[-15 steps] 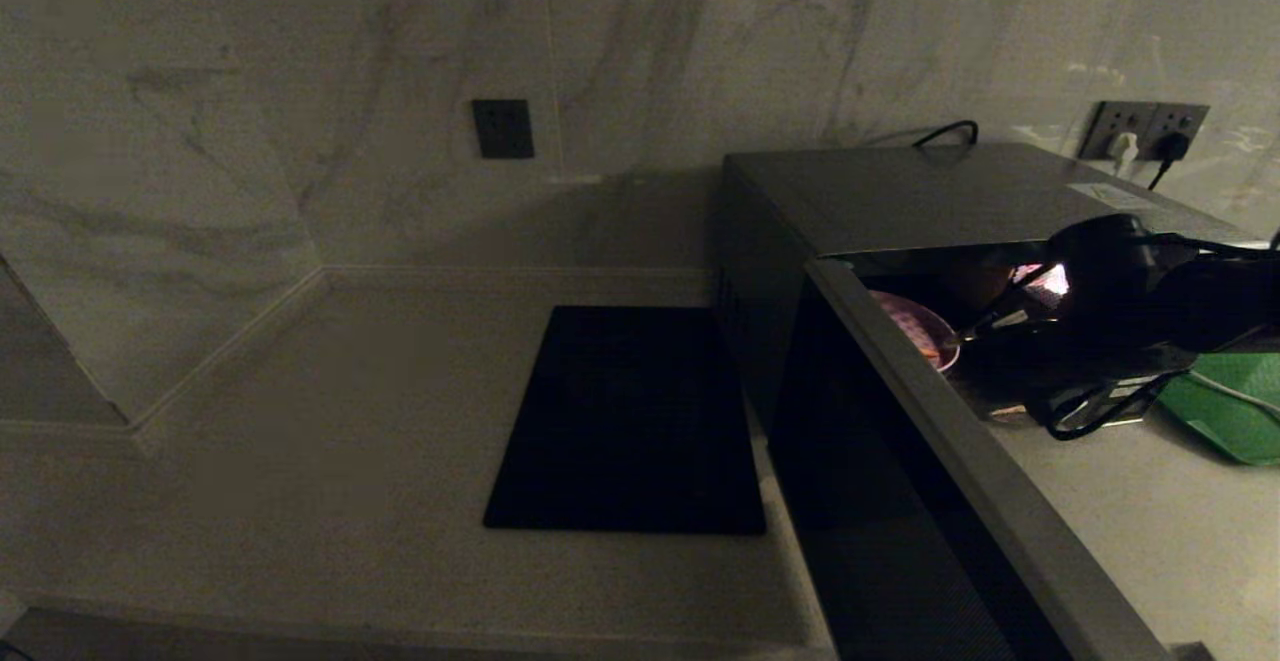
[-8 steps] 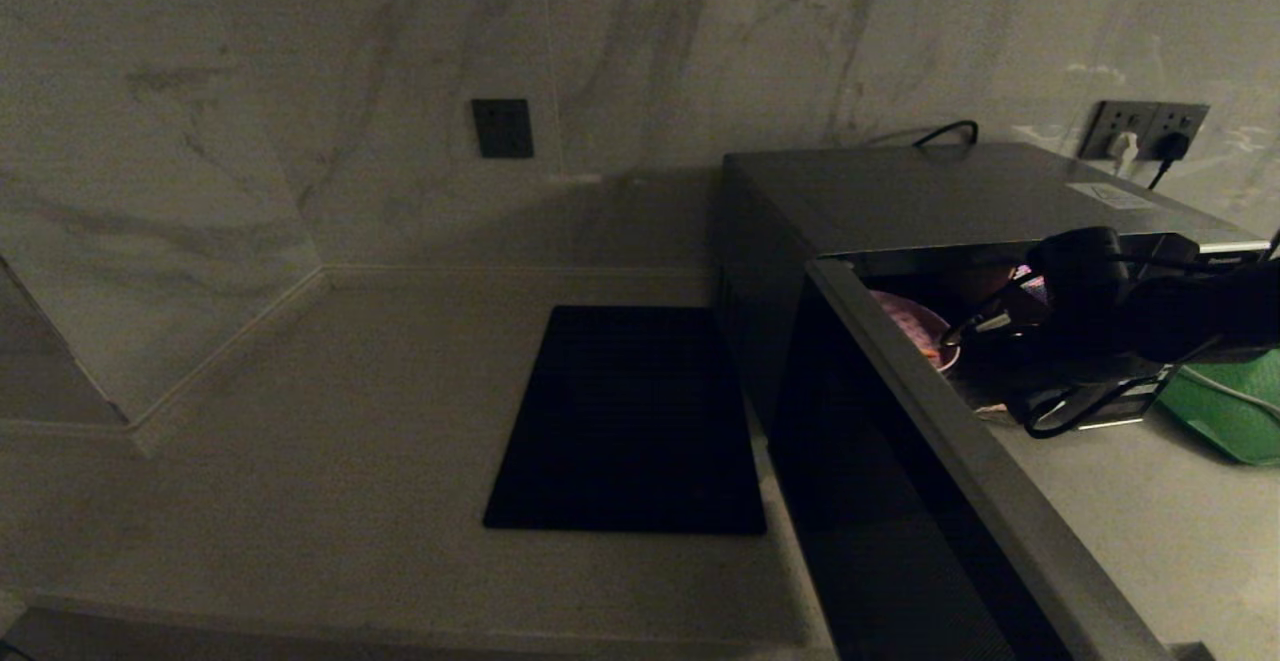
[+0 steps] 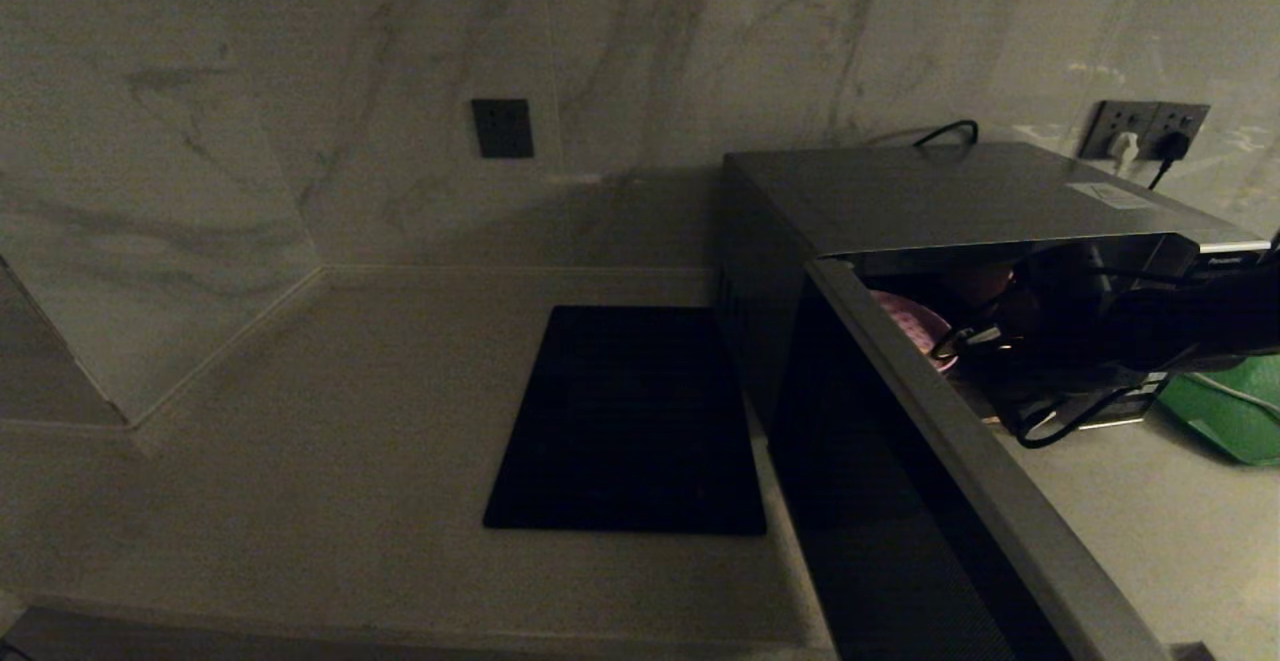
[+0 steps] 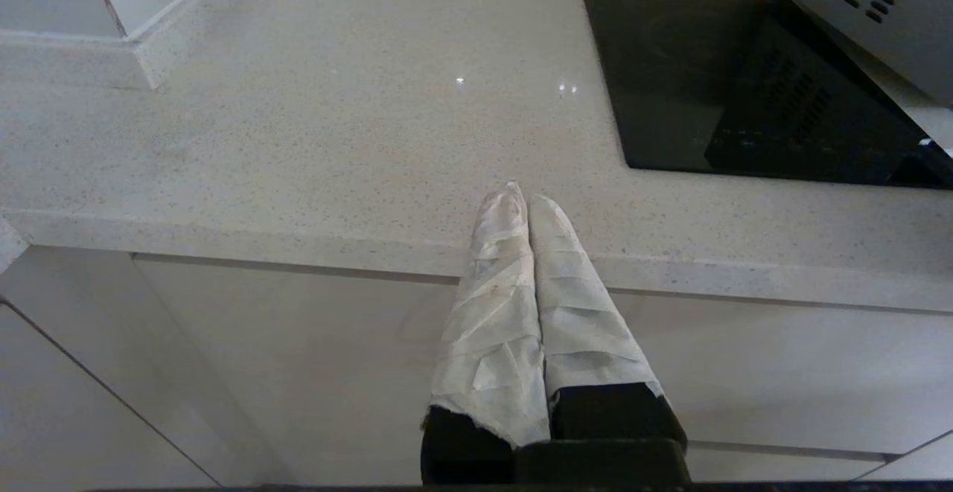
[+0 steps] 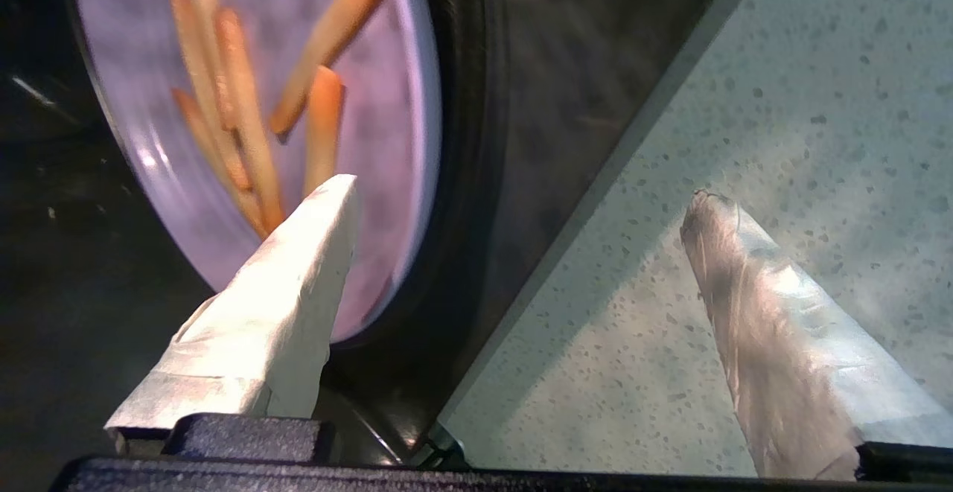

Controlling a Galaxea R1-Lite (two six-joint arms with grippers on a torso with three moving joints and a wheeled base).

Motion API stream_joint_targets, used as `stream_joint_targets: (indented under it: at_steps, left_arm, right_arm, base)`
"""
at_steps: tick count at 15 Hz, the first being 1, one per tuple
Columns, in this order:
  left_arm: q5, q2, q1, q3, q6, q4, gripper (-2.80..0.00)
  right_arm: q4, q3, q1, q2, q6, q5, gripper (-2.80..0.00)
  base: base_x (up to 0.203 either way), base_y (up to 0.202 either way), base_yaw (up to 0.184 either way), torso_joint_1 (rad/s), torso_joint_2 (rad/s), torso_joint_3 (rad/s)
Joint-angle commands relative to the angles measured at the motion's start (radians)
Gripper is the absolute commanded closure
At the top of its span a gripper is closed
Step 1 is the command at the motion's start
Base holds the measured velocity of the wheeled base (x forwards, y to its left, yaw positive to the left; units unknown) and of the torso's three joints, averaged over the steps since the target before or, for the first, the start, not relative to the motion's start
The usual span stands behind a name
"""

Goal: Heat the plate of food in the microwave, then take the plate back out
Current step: Take the plate out of the microwave

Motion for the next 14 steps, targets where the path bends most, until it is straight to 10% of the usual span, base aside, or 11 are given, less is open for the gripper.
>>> stream_joint_targets:
  at_steps: [1, 14]
  left_arm:
    - [0.0, 0.0, 0.0, 0.0, -0.001, 0.0, 0.0]
    - [0.0, 0.0, 0.0, 0.0, -0.001, 0.0, 0.0]
  right_arm:
    - [0.001, 0.008, 0.004, 0.001, 0.007, 0.001, -2.8]
    - [0.001, 0.057, 0.008, 0.002, 0.006, -0.006, -2.8]
  base:
    - [0.0, 0.0, 0.0, 0.0, 0.0, 0.0]
    - [0.0, 0.0, 0.0, 0.0, 0.0, 0.0]
